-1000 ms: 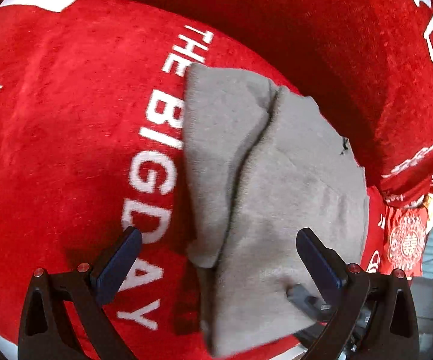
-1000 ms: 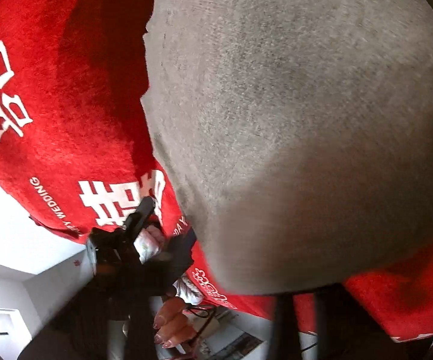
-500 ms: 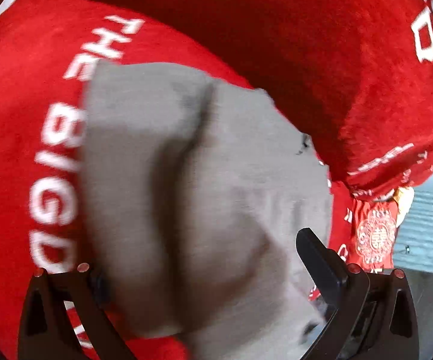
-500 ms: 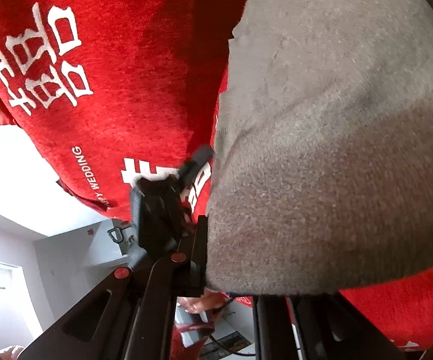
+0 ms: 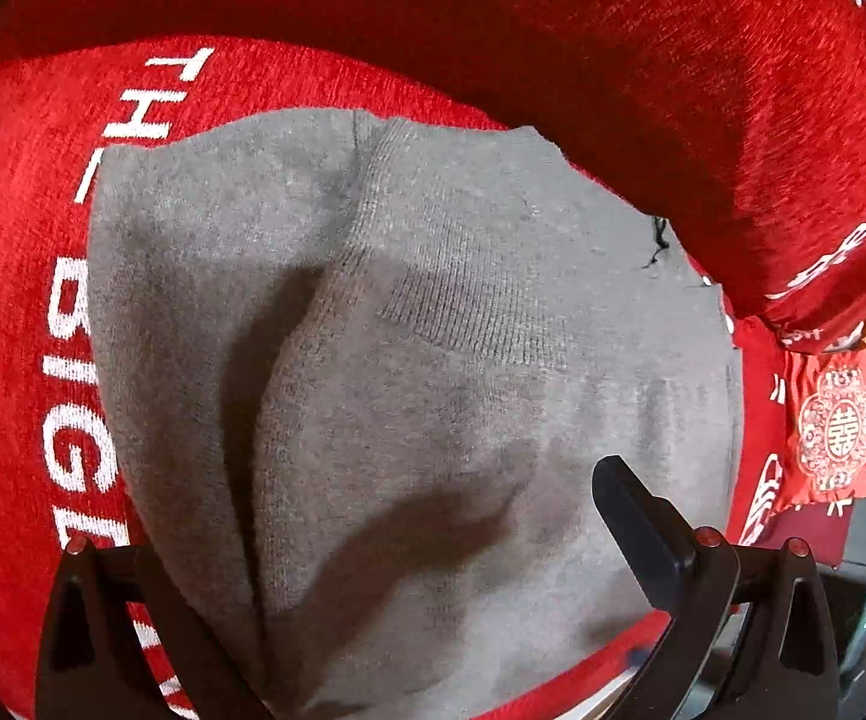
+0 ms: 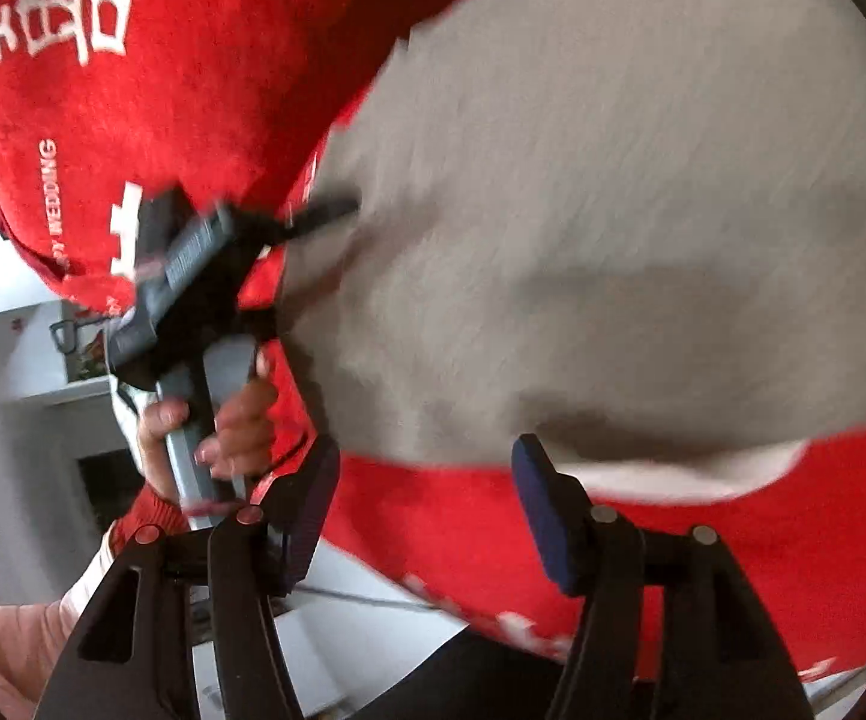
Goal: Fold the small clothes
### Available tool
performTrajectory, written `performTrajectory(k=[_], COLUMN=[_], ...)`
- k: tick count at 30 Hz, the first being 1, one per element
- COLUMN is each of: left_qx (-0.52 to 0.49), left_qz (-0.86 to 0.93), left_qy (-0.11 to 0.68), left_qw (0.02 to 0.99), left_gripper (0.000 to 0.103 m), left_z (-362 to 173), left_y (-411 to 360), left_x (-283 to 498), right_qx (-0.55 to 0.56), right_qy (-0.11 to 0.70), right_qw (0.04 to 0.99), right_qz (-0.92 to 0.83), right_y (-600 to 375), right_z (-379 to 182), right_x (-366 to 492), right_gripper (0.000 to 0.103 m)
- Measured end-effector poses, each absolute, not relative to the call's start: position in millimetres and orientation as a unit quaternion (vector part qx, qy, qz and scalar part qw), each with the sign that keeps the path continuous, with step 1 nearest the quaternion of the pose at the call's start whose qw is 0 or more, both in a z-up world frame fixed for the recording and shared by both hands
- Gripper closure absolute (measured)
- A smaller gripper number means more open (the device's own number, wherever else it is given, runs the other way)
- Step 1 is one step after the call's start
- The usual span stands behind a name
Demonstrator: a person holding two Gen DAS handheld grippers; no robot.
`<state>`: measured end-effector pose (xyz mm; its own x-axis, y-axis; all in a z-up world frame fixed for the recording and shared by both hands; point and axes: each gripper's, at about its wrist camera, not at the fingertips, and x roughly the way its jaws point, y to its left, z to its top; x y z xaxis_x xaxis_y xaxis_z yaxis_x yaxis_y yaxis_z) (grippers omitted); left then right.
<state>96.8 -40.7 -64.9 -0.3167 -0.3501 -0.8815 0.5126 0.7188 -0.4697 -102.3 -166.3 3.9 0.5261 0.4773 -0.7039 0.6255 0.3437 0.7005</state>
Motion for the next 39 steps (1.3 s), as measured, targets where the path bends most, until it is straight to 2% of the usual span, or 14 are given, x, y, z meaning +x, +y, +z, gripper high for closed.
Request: performTrajectory(k=[1,2,3,4,6,8,10,12,13,14,19,30,35,39], left_qx=[0.059,0.062,0.065,0.073,0.090,0.109,0.114,0.109,0.106,0.099,-0.011,0.056,0.174,0.246], left_qz=[-0.369,-0.365,-0.359,-0.347,-0.326,-0.312,-0.311,-0.315,-0.315,-0.311,-0.360,-0.494,-0.502,-0.481], left_qy=[0.721,0.719,0.717,0.715,0.711,0.703,0.700,0.700,0.698,0.698,0.697,0.630,0.606,0.605], left_qw=[0.584,0.588,0.594,0.603,0.616,0.630,0.633,0.632,0.634,0.637,0.620,0.596,0.592,0.584], left_gripper=[0.000,0.000,0.001,0.008,0.022,0.042,0.055,0.070,0.082,0.087,0.087,0.087,0.087,0.087], left_z=[-65,-65,-64,-64,-64,-61,-59,-56,-54,-49,-12,62,21,-21], left_y=[-44,-45,-47,-49,-49,-48,-48,-48,-49,-47,-52,-198,-284,-315], left_x=[94,92,91,89,89,88,88,88,88,90,85,-20,-98,-138], right_qx=[0.565,0.559,0.548,0.539,0.520,0.495,0.479,0.487,0.487,0.488,0.528,0.607,0.644,0.684], right_qy=[0.479,0.471,0.470,0.475,0.479,0.499,0.533,0.526,0.527,0.526,0.504,0.410,0.383,0.367], right_qw=[0.668,0.677,0.684,0.685,0.693,0.696,0.683,0.685,0.685,0.686,0.678,0.677,0.653,0.619], right_qz=[-0.068,-0.084,-0.106,-0.120,-0.140,-0.146,-0.138,-0.130,-0.125,-0.120,-0.088,-0.076,-0.108,-0.120], right_y=[-174,-186,-199,-207,-222,-230,-231,-230,-230,-231,-237,-291,-318,-327], right_z=[8,11,12,10,4,-7,-27,-32,-31,-29,-29,-11,-31,-58], right_x=[-103,-102,-100,-97,-87,-72,-61,-58,-57,-58,-78,-146,-186,-213], right_gripper=[0.045,0.066,0.080,0.096,0.096,0.096,0.100,0.100,0.100,0.100,0.096,0.096,0.095,0.092])
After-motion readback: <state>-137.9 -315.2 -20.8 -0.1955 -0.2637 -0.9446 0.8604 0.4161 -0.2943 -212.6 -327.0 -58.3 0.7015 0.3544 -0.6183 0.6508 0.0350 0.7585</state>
